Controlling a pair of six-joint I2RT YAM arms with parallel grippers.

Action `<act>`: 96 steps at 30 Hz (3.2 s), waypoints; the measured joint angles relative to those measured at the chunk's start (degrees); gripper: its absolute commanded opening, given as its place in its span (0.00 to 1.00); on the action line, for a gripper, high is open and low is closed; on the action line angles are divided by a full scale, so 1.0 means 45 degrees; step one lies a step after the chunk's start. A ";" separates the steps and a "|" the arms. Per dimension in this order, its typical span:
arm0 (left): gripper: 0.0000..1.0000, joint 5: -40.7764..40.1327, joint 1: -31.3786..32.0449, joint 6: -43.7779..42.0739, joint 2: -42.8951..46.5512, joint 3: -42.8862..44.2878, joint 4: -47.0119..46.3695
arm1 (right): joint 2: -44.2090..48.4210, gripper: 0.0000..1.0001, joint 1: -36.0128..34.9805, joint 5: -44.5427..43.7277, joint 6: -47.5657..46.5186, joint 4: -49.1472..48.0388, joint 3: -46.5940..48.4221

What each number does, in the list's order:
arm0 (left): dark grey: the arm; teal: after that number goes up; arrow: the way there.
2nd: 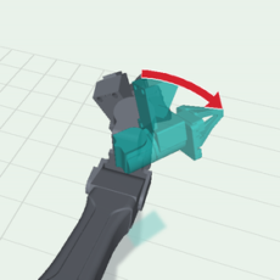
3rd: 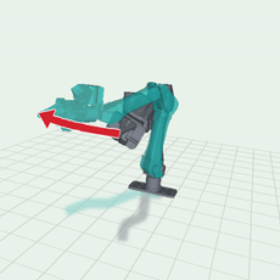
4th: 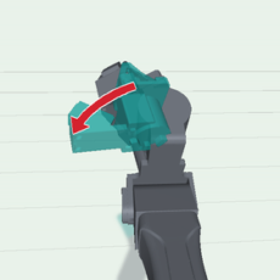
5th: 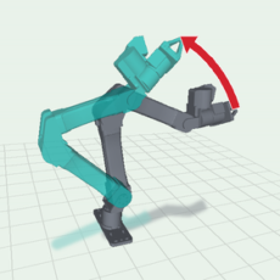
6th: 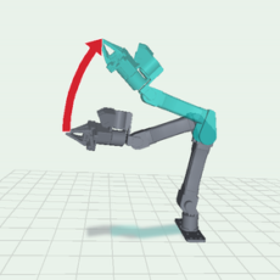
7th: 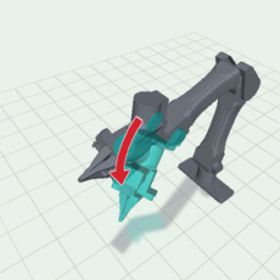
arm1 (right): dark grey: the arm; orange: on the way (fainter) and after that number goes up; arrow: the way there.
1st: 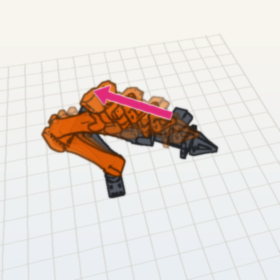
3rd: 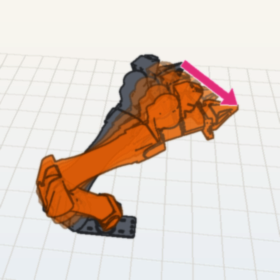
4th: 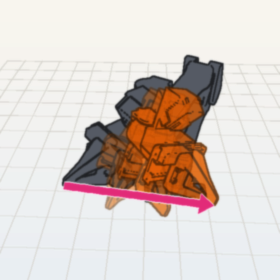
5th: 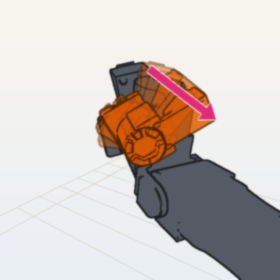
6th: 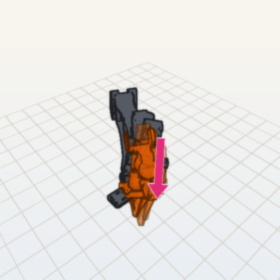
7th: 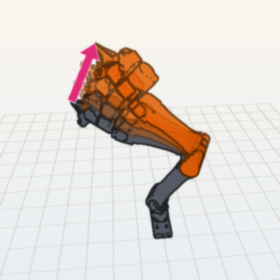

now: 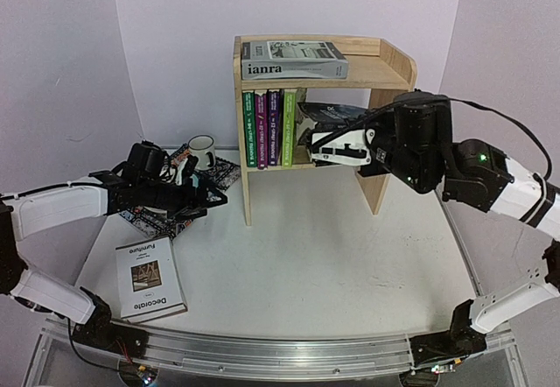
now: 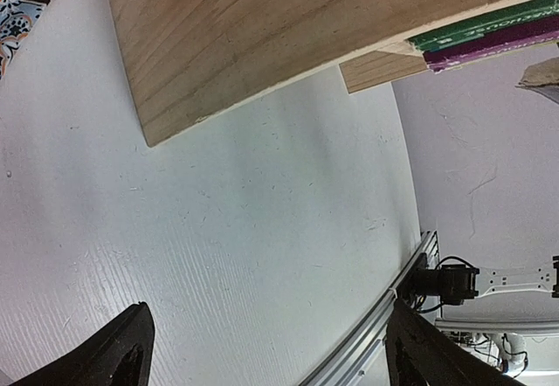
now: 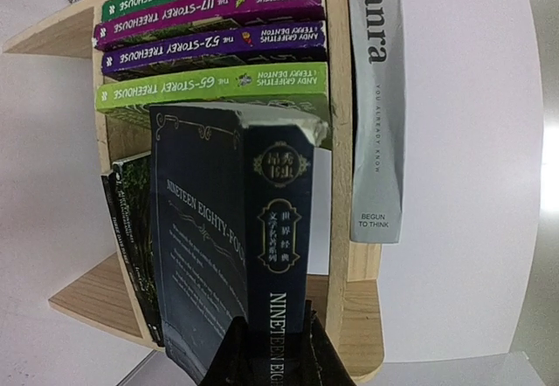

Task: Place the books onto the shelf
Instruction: Place the book on the book pile on the shelf.

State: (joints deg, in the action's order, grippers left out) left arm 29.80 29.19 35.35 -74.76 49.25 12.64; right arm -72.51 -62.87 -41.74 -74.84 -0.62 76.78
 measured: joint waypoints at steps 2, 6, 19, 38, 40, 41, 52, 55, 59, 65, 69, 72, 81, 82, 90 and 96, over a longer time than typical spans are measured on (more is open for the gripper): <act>0.93 0.0000 0.0000 0.0000 0.0052 -0.0026 -0.0005 | -0.0254 0.00 0.0354 0.0219 -0.0133 0.0048 0.0031; 0.93 -0.0002 0.0000 0.0000 0.0187 -0.0105 -0.0003 | -0.0731 0.00 0.1042 0.0760 -0.0237 0.0247 0.0033; 0.93 0.0005 0.0000 -0.0005 0.0232 -0.0141 0.0000 | -0.1598 0.00 0.2386 0.1796 -0.0344 0.0385 0.0677; 0.93 0.0018 0.0000 -0.0236 0.0232 -0.0141 0.0000 | -0.3027 0.00 0.3611 0.2469 -0.1462 -0.1660 0.1068; 0.93 0.0016 0.0000 -0.0238 0.0232 -0.0141 0.0000 | -0.3046 0.00 0.3727 0.2504 -0.1537 -0.1909 0.1065; 0.93 0.0017 0.0000 -0.0241 0.0230 -0.0141 0.0000 | -0.3046 0.00 0.3770 0.2518 -0.1562 -0.2029 0.1035; 0.93 0.0122 0.0000 -0.0301 -0.0035 -0.0141 -0.0005 | -0.2604 0.00 0.3797 0.2794 -0.2028 -0.2531 -0.1536; 0.93 0.0157 0.0000 -0.0317 -0.0186 -0.0139 0.0000 | -0.2425 0.00 0.3797 0.2799 -0.1969 -0.2512 -0.1799; 0.93 0.0247 0.0000 -0.0321 -0.0263 -0.0136 0.0000 | -0.2153 0.00 0.3857 0.2812 -0.1879 -0.2573 -0.1822; 0.93 0.0340 0.0000 -0.0318 -0.0263 -0.0131 -0.0002 | -0.2131 0.00 0.4170 0.3295 -0.1649 -0.2612 -0.1811; 0.93 0.0345 0.0000 -0.0316 -0.0263 -0.0131 0.0000 | -0.2411 0.00 0.4455 0.3684 -0.1471 -0.2572 -0.1464; 0.93 0.0345 0.0000 -0.0316 -0.0263 -0.0131 -0.0005 | -0.2690 0.00 0.4687 0.3979 -0.1326 -0.2587 -0.1202; 0.93 0.0345 0.0000 -0.0311 -0.0258 -0.0131 -0.0005 | -0.3322 0.00 0.5199 0.4809 -0.0874 -0.2590 -0.0860; 0.93 0.0345 0.0000 -0.0311 -0.0258 -0.0131 -0.0005 | -0.3383 0.00 0.5241 0.4885 -0.0831 -0.2594 -0.0850; 0.93 0.0348 0.0000 -0.0306 -0.0256 -0.0131 -0.0005 | -0.3642 0.00 0.5517 0.5444 -0.0509 -0.2601 -0.0836; 0.93 0.0345 0.0000 -0.0304 -0.0253 -0.0131 -0.0005 | -0.3671 0.05 0.5732 0.5800 -0.0341 -0.2619 -0.0836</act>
State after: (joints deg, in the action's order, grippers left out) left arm 31.35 29.19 33.99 -75.90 48.66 12.62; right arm -89.02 -37.07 -15.64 -76.37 -12.40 73.01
